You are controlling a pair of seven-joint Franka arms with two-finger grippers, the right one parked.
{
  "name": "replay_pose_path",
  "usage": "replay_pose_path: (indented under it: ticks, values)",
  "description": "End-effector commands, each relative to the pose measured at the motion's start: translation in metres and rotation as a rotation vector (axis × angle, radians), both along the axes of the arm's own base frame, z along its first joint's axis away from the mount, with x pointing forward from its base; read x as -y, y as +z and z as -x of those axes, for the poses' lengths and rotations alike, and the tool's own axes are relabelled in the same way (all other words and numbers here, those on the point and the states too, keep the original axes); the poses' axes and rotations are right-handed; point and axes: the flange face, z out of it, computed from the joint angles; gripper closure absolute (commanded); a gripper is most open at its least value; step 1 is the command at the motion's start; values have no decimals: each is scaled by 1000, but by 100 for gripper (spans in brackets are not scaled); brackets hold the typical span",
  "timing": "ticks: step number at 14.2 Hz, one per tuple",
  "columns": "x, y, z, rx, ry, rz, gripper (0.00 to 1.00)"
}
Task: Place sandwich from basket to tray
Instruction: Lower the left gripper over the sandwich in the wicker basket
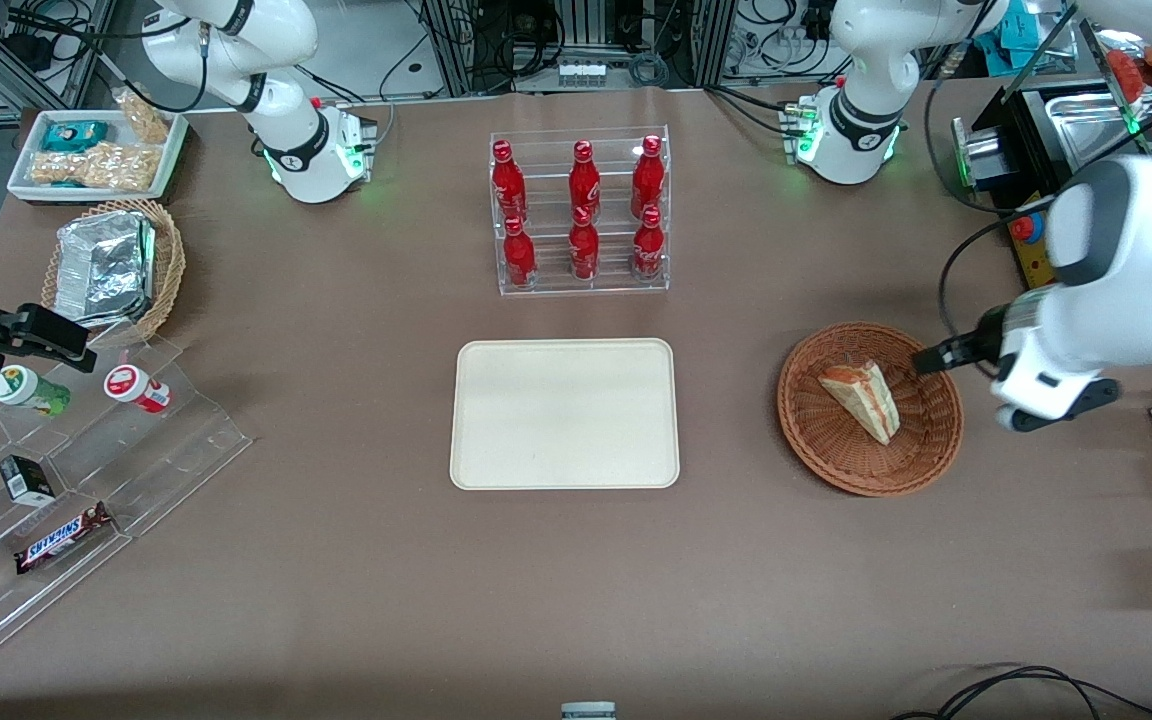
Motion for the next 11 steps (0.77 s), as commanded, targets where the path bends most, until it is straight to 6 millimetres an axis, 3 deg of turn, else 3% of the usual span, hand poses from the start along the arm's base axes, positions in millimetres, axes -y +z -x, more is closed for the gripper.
replay_pose_path:
  ticks: [1, 7, 11]
  values:
    - [19, -46, 29, 59, 156, -38, 0]
    - [18, -120, 44, 124, 284, -39, 0]
    - [19, -142, 41, 121, 341, -40, 0]
